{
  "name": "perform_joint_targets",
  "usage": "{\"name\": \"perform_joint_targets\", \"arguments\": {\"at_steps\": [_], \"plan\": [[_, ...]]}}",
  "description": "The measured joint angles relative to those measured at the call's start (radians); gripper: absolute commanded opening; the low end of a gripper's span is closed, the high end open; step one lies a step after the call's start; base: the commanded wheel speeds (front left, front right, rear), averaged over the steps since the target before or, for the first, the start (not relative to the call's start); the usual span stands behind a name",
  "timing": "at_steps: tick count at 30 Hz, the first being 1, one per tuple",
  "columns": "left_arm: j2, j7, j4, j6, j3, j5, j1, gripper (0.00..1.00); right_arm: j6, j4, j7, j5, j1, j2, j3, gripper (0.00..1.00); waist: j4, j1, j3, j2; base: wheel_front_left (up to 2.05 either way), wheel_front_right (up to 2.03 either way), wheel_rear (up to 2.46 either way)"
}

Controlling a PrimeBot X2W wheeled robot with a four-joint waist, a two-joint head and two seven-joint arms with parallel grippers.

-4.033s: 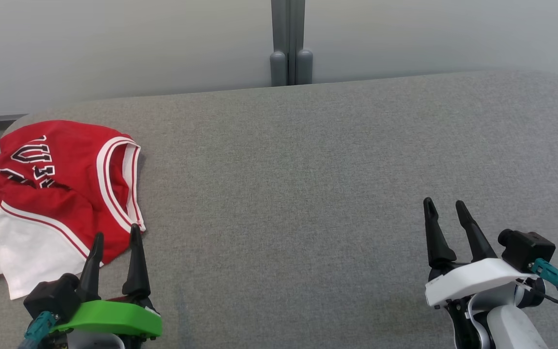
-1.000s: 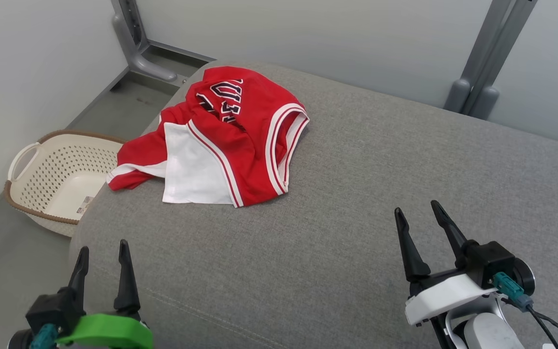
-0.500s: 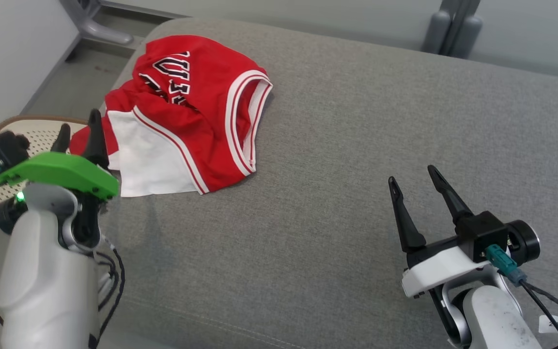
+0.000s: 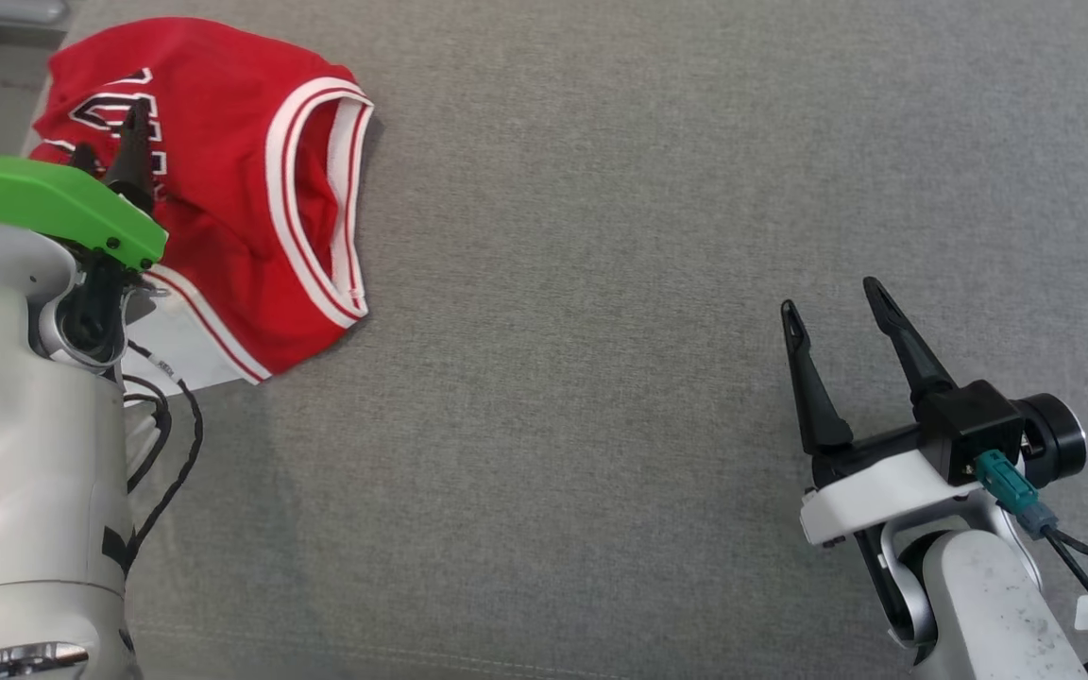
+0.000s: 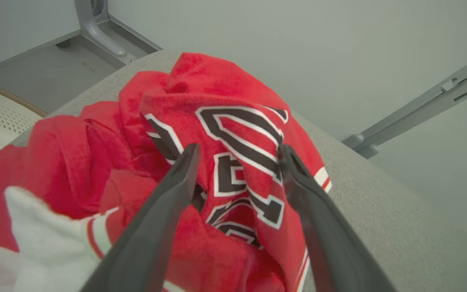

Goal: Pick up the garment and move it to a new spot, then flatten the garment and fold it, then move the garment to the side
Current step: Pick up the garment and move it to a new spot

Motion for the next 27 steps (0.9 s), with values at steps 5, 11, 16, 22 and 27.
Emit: {"name": "perform_joint_targets", "arguments": {"at_steps": [5, 11, 16, 22, 27], "plan": [[0.015, 0.030, 0.074, 0.029, -0.020, 0.024, -0.025, 1.00, 0.000, 0.004, -0.006, 0.006, -0.002, 0.000, 0.001, 1.00, -0.045, 0.0001, 0.035, 0.0000, 0.00, 0.00, 0.00], [0.040, -0.034, 0.081, 0.015, -0.036, 0.040, -0.035, 0.00, 0.000, 0.036, -0.023, 0.025, -0.002, 0.000, 0.011, 1.00, -0.062, 0.0001, 0.022, 0.0000, 0.00, 0.00, 0.00], [0.069, -0.087, -0.005, -0.007, -0.067, 0.043, -0.072, 0.00, 0.000, 0.075, -0.044, 0.057, -0.002, 0.000, 0.016, 1.00, -0.060, -0.0001, -0.031, 0.0000, 0.00, 0.00, 0.00], [0.068, -0.090, -0.188, -0.013, -0.162, 0.063, -0.140, 0.00, 0.000, 0.128, -0.068, 0.114, 0.001, 0.000, 0.048, 1.00, -0.057, -0.0001, -0.128, 0.0000, 0.00, 0.00, 0.00], [0.007, -0.071, -0.357, -0.015, -0.251, 0.028, -0.170, 0.00, 0.000, 0.152, -0.083, 0.144, 0.005, 0.001, 0.073, 1.00, -0.090, -0.0002, -0.196, 0.0000, 0.00, 0.00, 0.00]]}}
